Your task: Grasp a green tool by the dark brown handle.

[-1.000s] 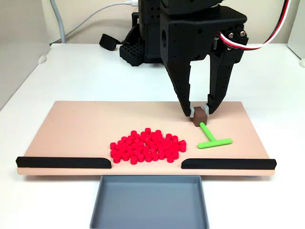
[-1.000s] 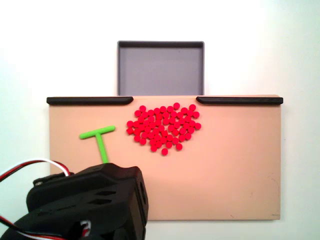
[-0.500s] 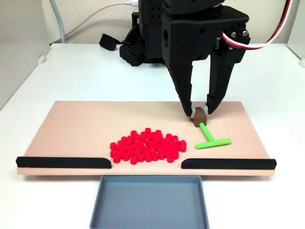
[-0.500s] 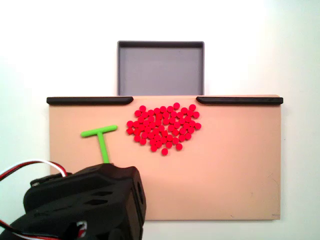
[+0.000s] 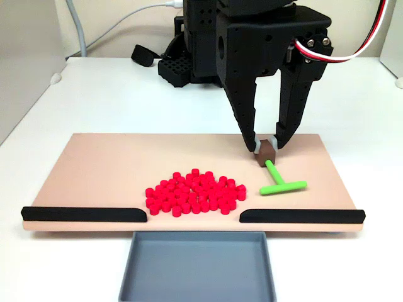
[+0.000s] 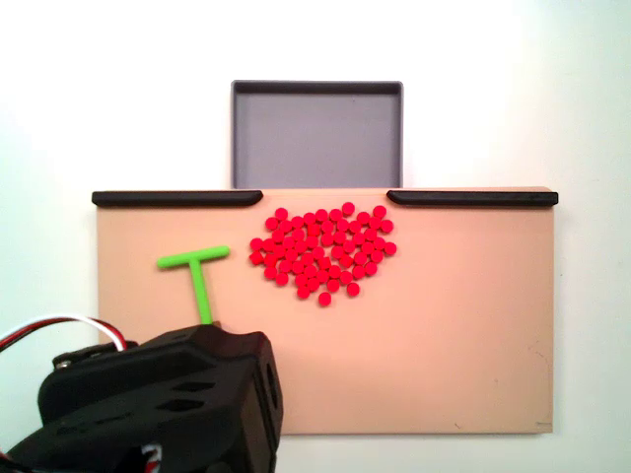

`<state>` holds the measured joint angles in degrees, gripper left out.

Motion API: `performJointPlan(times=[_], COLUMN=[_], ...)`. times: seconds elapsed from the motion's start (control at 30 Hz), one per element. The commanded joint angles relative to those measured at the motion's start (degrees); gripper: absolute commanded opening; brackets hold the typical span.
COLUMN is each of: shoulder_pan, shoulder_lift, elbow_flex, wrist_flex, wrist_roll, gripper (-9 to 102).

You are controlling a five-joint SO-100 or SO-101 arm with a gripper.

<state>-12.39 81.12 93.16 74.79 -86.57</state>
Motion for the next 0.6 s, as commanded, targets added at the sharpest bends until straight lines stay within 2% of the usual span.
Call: performJointPlan(times=[0.0,0.57], shoulder_pan=[0.44,9.32], shoulder_lift=[3.60,9.40], elbow_flex=[-1.32,-0.26], wrist_flex=[0.35,0.62], wrist_roll=[0.97,1.67], gripper=[0,0])
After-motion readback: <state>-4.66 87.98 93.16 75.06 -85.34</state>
